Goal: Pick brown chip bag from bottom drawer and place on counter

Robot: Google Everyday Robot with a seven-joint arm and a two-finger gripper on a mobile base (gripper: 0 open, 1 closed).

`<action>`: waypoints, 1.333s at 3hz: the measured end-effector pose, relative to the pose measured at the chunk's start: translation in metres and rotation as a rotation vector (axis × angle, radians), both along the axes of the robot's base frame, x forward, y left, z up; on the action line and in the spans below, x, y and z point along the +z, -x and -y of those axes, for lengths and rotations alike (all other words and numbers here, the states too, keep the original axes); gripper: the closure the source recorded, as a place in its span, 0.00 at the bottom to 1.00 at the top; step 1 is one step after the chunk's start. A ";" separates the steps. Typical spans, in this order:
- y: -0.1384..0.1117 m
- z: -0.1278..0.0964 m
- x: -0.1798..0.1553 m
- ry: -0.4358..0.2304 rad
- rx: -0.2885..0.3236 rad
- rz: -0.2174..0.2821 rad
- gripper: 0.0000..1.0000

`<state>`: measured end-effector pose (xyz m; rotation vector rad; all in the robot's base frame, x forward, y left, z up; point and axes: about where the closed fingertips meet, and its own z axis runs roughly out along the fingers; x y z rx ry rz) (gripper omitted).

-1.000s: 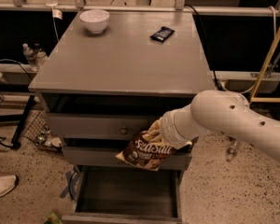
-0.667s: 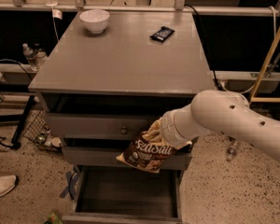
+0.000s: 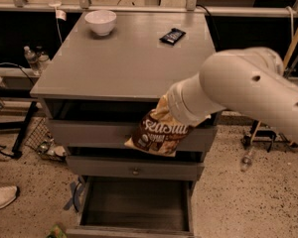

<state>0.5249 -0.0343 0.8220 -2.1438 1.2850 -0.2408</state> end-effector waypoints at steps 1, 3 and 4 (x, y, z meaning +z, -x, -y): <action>-0.008 -0.004 0.043 0.072 0.026 0.068 1.00; -0.017 -0.012 0.100 0.184 0.046 0.140 1.00; -0.023 -0.019 0.126 0.218 0.068 0.197 1.00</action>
Offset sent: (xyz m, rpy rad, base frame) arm 0.0304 0.0161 0.1522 -0.2887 -0.2020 0.0566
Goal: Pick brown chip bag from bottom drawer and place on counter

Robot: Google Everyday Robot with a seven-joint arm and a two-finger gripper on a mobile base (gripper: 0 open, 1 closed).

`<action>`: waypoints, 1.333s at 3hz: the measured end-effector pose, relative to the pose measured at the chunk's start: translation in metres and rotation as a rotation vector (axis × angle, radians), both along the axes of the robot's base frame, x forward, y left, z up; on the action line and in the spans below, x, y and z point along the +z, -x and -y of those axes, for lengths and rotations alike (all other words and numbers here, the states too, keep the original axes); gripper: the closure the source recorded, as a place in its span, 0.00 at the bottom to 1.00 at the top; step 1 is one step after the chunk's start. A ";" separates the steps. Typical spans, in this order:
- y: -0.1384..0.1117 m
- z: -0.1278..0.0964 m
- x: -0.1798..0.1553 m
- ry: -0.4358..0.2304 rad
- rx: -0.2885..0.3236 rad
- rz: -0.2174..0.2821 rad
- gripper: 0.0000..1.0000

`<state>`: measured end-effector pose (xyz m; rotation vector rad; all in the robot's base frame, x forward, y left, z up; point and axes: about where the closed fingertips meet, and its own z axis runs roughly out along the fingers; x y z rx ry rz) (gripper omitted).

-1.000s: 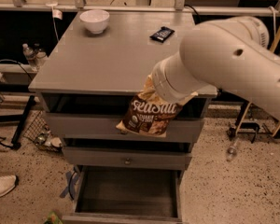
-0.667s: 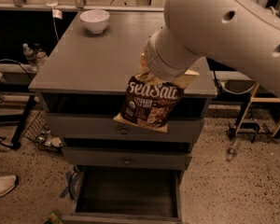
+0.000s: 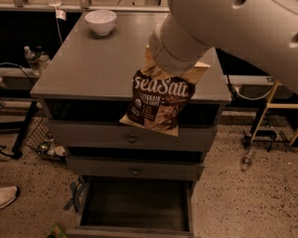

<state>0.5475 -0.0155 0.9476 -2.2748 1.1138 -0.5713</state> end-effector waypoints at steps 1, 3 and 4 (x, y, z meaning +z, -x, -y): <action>-0.010 -0.010 0.036 0.061 0.027 0.072 1.00; -0.056 -0.006 0.069 0.079 0.037 0.111 1.00; -0.081 0.010 0.058 0.030 0.012 0.065 1.00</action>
Offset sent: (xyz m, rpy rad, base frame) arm 0.0545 0.0171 0.0854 -0.1365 -0.1564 0.0598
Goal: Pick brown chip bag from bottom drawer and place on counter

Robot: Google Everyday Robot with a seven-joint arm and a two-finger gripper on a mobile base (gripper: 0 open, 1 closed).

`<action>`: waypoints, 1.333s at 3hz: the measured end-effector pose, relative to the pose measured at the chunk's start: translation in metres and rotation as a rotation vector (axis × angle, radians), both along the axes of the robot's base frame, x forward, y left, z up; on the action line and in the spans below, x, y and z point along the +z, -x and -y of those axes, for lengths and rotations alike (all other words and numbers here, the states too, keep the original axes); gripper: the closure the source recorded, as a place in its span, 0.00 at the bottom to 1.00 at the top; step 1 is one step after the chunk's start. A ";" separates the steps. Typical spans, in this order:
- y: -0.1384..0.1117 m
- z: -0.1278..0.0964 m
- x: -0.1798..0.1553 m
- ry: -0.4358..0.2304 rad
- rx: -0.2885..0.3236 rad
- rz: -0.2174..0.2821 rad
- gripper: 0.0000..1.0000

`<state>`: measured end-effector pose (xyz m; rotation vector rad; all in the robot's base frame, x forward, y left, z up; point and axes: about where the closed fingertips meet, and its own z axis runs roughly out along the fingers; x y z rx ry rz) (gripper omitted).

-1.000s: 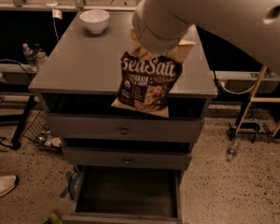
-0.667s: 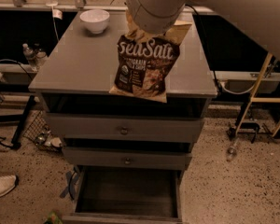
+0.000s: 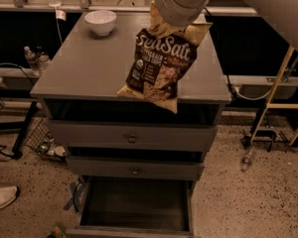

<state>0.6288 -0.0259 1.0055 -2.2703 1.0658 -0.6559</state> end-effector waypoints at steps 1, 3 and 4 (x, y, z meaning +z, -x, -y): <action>-0.024 0.016 -0.016 -0.041 -0.030 -0.051 1.00; -0.050 0.034 -0.039 -0.090 -0.063 -0.108 0.85; -0.050 0.033 -0.041 -0.089 -0.062 -0.111 0.62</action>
Offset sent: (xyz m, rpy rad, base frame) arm 0.0748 -0.0558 -0.0568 0.1407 0.1584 -0.1028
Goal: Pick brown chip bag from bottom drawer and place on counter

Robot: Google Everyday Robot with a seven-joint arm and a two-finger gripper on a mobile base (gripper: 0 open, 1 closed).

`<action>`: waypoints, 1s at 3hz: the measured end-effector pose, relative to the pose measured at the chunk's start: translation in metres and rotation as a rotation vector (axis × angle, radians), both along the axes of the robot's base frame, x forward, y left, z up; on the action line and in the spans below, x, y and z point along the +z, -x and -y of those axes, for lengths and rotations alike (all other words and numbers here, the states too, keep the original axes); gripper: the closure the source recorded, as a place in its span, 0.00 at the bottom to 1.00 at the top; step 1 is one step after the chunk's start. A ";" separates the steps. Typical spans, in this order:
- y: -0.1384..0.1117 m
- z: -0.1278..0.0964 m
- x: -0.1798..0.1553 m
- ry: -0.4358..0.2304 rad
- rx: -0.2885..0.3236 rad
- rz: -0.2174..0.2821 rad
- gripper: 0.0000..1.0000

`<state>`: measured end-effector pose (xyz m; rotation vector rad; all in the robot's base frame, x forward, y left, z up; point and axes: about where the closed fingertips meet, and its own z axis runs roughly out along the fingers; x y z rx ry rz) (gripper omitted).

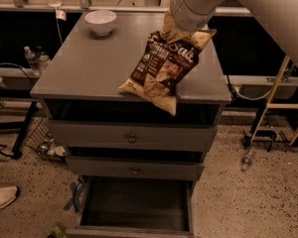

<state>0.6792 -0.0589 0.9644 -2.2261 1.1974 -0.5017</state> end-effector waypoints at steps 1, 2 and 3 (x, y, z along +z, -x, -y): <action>0.000 -0.002 -0.002 0.001 0.003 -0.004 0.31; 0.000 -0.002 -0.004 0.002 0.004 -0.006 0.07; -0.001 -0.003 -0.005 0.002 0.006 -0.008 0.00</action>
Offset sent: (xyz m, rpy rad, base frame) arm 0.0002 0.0009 -0.0015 -0.0006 0.0022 0.0017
